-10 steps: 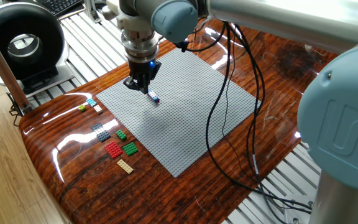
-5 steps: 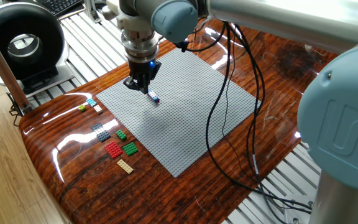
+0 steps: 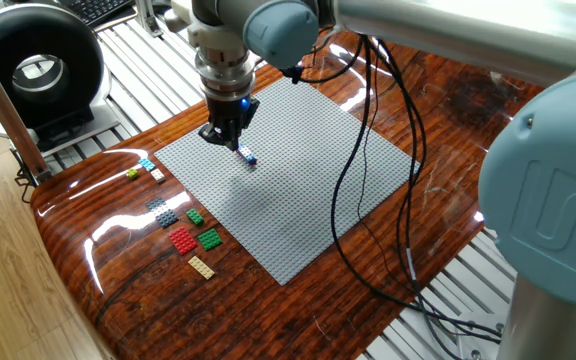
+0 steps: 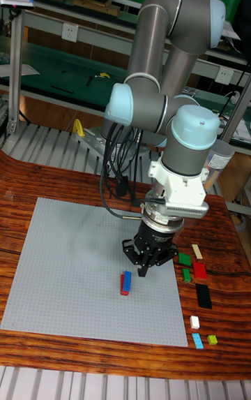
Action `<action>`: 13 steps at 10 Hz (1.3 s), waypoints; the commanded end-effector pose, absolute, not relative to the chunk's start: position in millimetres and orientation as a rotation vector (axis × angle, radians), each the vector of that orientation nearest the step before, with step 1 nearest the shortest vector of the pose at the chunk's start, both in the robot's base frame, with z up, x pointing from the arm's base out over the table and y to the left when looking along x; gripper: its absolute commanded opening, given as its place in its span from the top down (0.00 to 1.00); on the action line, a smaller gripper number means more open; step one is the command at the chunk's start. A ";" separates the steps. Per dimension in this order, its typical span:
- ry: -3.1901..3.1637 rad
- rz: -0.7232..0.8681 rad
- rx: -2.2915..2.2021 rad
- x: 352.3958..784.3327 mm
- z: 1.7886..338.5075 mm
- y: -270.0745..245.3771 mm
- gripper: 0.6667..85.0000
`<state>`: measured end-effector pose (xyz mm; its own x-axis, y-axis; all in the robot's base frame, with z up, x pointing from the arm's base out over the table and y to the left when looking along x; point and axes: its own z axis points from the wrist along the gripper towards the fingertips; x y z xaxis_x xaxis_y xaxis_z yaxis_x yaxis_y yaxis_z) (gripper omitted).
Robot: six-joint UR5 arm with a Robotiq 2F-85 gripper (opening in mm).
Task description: Build with small Lego blocks
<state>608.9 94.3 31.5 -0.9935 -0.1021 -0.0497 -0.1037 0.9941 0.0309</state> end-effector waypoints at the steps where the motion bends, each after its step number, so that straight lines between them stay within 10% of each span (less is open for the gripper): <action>1: 3.103 0.061 -0.148 604.6 28.8 94.9 0.99; 13: 3.088 0.048 -0.271 602.3 16.2 72.4 0.99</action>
